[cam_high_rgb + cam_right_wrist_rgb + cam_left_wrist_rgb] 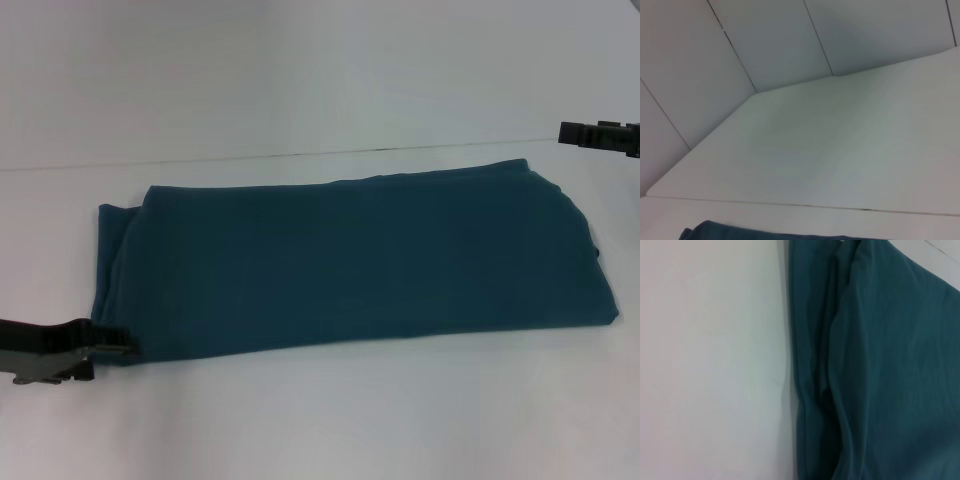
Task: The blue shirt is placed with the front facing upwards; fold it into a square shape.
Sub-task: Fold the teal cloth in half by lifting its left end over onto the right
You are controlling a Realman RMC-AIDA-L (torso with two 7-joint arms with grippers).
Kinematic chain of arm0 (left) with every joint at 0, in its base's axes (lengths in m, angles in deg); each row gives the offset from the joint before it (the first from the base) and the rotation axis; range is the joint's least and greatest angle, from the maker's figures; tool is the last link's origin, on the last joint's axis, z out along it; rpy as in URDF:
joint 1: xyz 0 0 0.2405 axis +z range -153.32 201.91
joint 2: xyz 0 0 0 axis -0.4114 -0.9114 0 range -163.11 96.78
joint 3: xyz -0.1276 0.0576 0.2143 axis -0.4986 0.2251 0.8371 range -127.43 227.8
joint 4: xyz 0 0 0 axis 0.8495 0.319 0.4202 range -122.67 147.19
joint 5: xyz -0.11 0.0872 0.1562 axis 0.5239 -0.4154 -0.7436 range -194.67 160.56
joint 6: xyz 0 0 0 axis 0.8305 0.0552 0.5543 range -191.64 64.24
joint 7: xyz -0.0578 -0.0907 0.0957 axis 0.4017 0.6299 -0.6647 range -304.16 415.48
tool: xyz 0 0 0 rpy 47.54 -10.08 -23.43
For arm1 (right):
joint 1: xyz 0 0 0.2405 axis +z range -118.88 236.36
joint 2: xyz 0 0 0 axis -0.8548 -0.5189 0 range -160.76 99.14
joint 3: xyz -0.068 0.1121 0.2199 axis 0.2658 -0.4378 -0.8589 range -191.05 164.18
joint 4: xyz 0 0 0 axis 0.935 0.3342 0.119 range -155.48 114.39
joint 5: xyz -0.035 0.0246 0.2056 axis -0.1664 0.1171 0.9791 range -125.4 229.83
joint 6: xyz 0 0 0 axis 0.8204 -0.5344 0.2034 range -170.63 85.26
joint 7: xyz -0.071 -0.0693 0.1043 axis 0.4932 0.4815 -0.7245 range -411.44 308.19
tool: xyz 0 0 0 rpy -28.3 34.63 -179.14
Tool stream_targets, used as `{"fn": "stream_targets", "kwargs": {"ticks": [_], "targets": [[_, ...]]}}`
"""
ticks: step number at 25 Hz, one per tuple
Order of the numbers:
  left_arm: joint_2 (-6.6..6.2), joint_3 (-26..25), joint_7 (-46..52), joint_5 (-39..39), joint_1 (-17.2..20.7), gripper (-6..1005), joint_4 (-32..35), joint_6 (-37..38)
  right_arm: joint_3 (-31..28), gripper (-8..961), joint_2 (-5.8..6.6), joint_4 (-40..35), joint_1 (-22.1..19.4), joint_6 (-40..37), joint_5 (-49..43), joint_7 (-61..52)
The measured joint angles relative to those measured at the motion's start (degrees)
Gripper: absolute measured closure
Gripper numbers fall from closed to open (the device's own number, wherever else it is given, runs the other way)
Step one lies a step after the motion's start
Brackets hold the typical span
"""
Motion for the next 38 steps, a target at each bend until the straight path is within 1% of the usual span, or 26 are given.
{"fn": "stream_targets", "kwargs": {"ticks": [19,28,38], "targets": [[-0.26,0.09,-0.06,-0.15,-1.77,254,-3.12,-3.43,0.00,54,-0.01,-0.09,0.06,0.10,0.16,0.00],[-0.23,0.74,-0.89,-0.12,-4.21,258,-5.70,-5.99,0.00,54,-0.01,-0.08,0.09,0.30,0.31,0.21],[0.07,0.97,-1.52,0.42,-5.80,262,-4.90,-6.39,-0.18,54,-0.01,-0.09,0.09,0.33,0.19,0.46]]}}
